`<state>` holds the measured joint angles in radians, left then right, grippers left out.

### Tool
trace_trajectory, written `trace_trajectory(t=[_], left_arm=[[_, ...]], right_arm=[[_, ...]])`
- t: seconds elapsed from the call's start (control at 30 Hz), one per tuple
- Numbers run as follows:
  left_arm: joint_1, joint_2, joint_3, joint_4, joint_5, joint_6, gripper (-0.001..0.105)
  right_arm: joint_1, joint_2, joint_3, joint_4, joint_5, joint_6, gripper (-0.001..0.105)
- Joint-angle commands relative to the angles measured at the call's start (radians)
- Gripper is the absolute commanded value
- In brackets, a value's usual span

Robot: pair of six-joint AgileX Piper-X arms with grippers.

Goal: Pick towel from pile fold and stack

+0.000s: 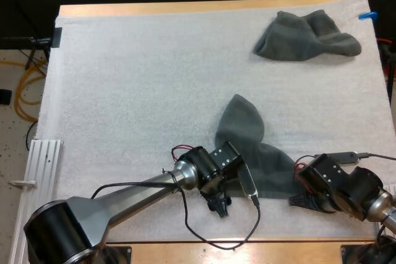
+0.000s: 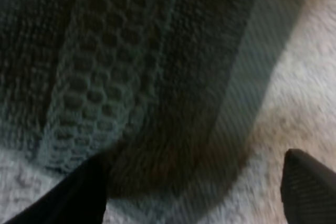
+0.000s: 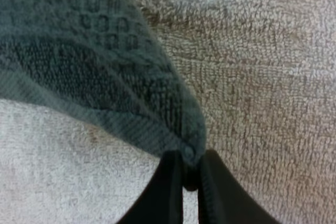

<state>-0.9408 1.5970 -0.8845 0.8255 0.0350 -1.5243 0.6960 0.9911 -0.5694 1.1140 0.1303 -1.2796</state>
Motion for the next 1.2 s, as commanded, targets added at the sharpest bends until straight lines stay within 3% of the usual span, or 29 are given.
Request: trace_trajectory(t=[0.0, 0.37, 0.43, 0.57, 0.7, 1.03, 1.17], left_arm=[[-0.002, 0.008, 0.001, -0.015, -0.011, -0.020, 0.066], [-0.002, 0.088, 0.001, -0.012, -0.011, -0.021, 0.063], [-0.002, 0.088, 0.000, -0.012, -0.011, -0.024, 0.056], [-0.002, 0.088, -0.002, -0.011, -0.009, -0.053, 0.025], [-0.002, 0.082, -0.007, 0.022, -0.009, -0.065, 0.001], [-0.002, -0.072, -0.010, 0.040, 0.008, -0.114, 0.000], [-0.002, -0.188, -0.010, 0.041, 0.029, -0.143, 0.000]], right_arm=[[-0.005, -0.004, 0.002, 0.009, 0.002, 0.001, 0.000], [-0.005, -0.004, 0.002, 0.009, 0.001, -0.002, 0.000], [-0.005, -0.004, 0.002, 0.009, 0.001, -0.002, 0.000], [-0.005, -0.004, 0.002, 0.009, 0.001, -0.002, 0.000], [-0.005, -0.004, 0.002, 0.009, 0.001, -0.002, 0.000], [-0.005, -0.004, -0.004, 0.009, 0.001, -0.010, 0.000], [-0.005, -0.011, -0.066, 0.017, 0.012, -0.057, 0.000]])
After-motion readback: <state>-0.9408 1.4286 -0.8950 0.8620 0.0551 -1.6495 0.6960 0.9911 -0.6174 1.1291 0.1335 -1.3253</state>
